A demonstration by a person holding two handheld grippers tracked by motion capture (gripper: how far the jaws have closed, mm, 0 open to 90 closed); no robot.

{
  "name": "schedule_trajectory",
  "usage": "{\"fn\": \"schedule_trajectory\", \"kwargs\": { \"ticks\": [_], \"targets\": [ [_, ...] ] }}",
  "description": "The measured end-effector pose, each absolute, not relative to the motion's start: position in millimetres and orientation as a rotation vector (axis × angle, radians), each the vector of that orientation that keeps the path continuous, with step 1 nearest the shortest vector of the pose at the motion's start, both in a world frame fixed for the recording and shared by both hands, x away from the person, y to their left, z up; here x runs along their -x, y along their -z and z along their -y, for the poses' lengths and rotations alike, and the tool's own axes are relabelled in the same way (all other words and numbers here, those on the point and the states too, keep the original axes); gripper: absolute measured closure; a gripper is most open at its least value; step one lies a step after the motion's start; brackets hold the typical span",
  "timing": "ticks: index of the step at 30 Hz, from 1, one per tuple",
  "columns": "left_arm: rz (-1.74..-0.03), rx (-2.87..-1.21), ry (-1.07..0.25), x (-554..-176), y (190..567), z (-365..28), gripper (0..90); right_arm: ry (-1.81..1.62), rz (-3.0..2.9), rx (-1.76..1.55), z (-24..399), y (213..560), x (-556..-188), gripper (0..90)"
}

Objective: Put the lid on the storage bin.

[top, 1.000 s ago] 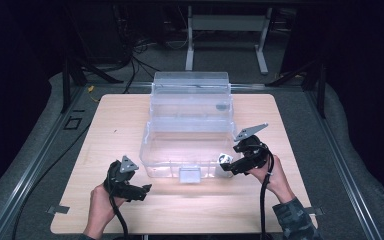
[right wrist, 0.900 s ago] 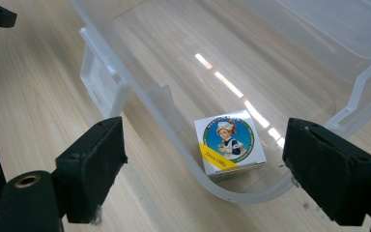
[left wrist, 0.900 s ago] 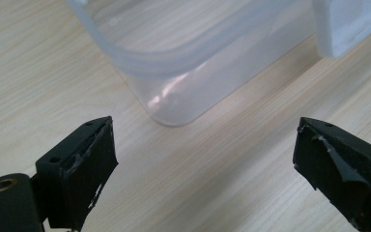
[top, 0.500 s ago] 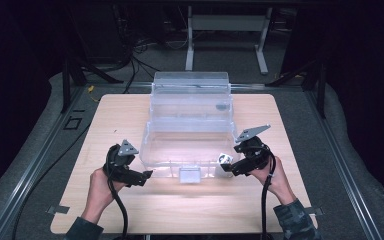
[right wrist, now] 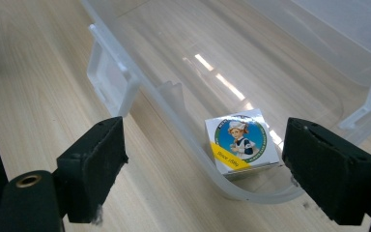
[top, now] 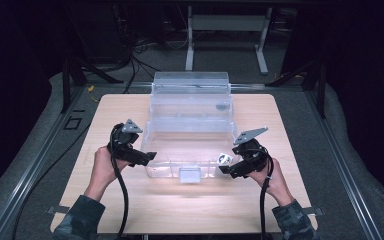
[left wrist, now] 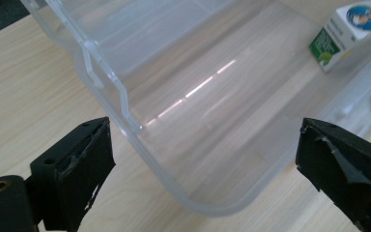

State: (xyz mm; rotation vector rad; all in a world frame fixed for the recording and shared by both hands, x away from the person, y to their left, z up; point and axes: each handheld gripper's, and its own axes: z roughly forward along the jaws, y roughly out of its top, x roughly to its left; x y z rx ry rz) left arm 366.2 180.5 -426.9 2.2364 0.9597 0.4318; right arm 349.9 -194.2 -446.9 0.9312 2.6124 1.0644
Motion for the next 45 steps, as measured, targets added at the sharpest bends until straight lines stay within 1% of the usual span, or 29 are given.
{"fn": "schedule_trajectory", "kwargs": {
  "ticks": [4, 8, 12, 15, 18, 23, 27, 33, 35, 37, 40, 45],
  "targets": [
    [-0.955, -2.218, -0.402, -380, 421, -178, 6.6, -1.056, -2.617, -0.924, 192, 448, -349, 15.0],
    [-0.935, -2.236, -0.366, -393, 415, -174, 5.0, -1.066, -2.604, -0.915, 191, 447, -347, 17.1],
    [-0.924, -2.252, -0.355, -405, 410, -169, 3.4, -1.067, -2.605, -0.917, 189, 449, -347, 16.5],
    [-0.915, -2.267, -0.365, -413, 406, -164, 3.0, -1.063, -2.607, -0.909, 188, 450, -347, 16.6],
    [-0.889, -2.285, -0.369, -421, 399, -160, 2.4, -1.057, -2.623, -0.886, 186, 450, -346, 20.1],
    [-0.892, -2.282, -0.373, -438, 386, -159, 2.2, -1.051, -2.628, -0.886, 186, 452, -348, 20.9],
    [-0.942, -2.246, -0.342, -453, 380, -157, 4.7, -1.051, -2.628, -0.875, 185, 452, -348, 23.0],
    [-0.948, -2.267, -0.342, -467, 374, -149, 5.4, -1.05, -2.635, -0.865, 184, 453, -349, 23.0],
    [-0.936, -2.287, -0.36, -470, 373, -145, 5.4, -1.051, -2.631, -0.867, 184, 453, -349, 23.1],
    [-0.885, -2.312, -0.351, -475, 370, -140, 8.0, -1.046, -2.636, -0.867, 184, 453, -349, 23.6],
    [-0.874, -2.318, -0.343, -479, 367, -139, 8.9, -1.033, -2.646, -0.866, 183, 454, -349, 24.1],
    [-0.875, -2.34, -0.37, -488, 365, -135, 9.1, -1.033, -2.643, -0.869, 181, 454, -349, 24.0]
  ]
}}
